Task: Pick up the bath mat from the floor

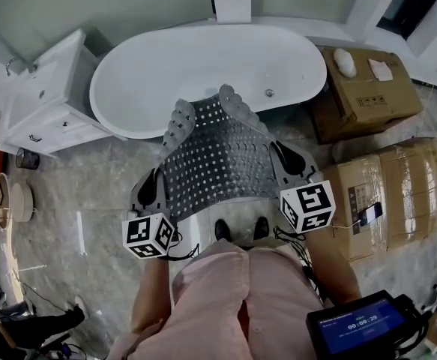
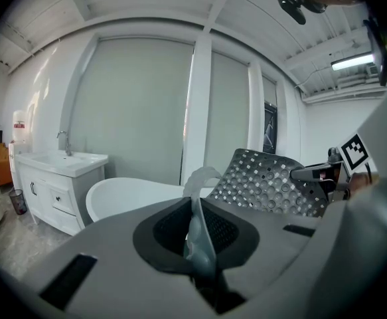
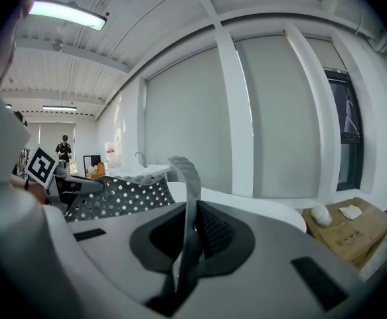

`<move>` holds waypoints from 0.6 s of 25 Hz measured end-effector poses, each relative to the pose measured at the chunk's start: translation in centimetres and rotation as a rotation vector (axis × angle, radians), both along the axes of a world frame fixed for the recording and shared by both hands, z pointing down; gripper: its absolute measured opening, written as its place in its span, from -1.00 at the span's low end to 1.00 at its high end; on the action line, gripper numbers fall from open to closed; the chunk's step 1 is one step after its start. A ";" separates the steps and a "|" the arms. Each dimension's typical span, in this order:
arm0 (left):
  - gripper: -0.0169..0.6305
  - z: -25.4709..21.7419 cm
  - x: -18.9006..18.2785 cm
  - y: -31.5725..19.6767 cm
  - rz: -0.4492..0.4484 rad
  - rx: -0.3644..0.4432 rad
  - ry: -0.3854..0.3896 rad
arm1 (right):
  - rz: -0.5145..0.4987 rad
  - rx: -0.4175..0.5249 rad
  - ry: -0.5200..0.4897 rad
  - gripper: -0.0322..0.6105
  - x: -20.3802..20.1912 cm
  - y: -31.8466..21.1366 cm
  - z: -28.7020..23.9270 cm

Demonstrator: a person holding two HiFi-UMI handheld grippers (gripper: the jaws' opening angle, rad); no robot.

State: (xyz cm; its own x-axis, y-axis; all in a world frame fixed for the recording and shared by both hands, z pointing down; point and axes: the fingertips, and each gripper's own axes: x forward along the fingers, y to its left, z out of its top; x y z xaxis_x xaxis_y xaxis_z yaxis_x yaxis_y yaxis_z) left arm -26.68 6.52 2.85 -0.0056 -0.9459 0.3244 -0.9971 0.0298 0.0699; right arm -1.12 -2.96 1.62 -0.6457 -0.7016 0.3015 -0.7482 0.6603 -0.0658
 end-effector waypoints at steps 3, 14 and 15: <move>-0.83 0.1 0.2 0.0 0.000 0.000 0.001 | 0.002 -0.001 0.000 -0.81 0.2 0.1 0.1; -0.83 0.5 0.6 0.1 0.002 -0.001 0.007 | 0.009 0.003 0.001 -0.81 0.7 0.2 0.3; -0.83 0.5 0.7 0.1 0.002 -0.002 0.006 | 0.009 0.003 0.001 -0.81 0.8 0.2 0.3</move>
State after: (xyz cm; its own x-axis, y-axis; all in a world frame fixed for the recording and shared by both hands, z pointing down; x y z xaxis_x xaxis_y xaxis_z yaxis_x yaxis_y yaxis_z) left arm -25.99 6.62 3.35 -0.0014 -0.9452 0.3263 -0.9968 0.0275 0.0756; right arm -0.33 -2.76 1.96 -0.6394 -0.7081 0.2996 -0.7538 0.6541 -0.0630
